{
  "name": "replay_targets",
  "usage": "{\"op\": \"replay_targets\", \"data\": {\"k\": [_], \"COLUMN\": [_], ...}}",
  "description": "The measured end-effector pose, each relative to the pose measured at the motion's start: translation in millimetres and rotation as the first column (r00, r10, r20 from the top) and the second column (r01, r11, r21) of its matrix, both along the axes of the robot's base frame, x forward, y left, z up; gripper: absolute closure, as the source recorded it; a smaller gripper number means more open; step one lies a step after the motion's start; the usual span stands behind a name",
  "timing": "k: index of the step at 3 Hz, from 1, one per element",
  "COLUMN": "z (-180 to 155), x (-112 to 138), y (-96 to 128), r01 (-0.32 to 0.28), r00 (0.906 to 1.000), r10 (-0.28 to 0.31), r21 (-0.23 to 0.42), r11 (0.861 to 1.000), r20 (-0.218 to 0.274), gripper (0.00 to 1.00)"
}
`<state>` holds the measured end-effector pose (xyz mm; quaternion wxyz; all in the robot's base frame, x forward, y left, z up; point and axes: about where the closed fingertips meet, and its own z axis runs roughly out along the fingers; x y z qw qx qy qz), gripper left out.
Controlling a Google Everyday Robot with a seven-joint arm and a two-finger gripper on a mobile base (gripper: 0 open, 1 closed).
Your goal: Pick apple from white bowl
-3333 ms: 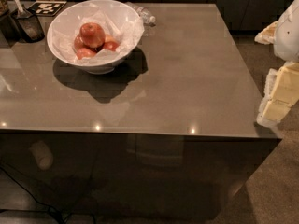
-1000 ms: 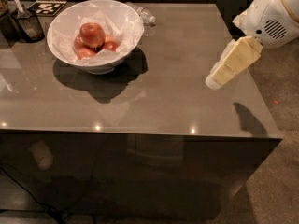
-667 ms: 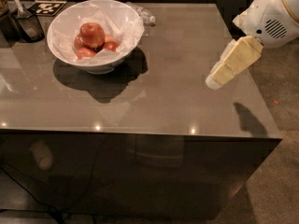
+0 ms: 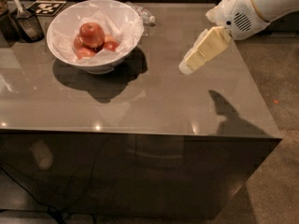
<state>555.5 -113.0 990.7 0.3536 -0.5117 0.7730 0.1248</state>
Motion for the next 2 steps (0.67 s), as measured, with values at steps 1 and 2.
{"op": "replay_targets", "data": {"k": [1, 2], "z": [-1.6, -8.8], "x": [0.7, 5.8], "y": [2.4, 21.1], "r01": [0.009, 0.017], "r00": [1.0, 0.9991], "r10": [-0.009, -0.02], "r21": [0.001, 0.062], "r11": [1.0, 0.998], "r20": [0.003, 0.039], "gripper": [0.0, 0.0]}}
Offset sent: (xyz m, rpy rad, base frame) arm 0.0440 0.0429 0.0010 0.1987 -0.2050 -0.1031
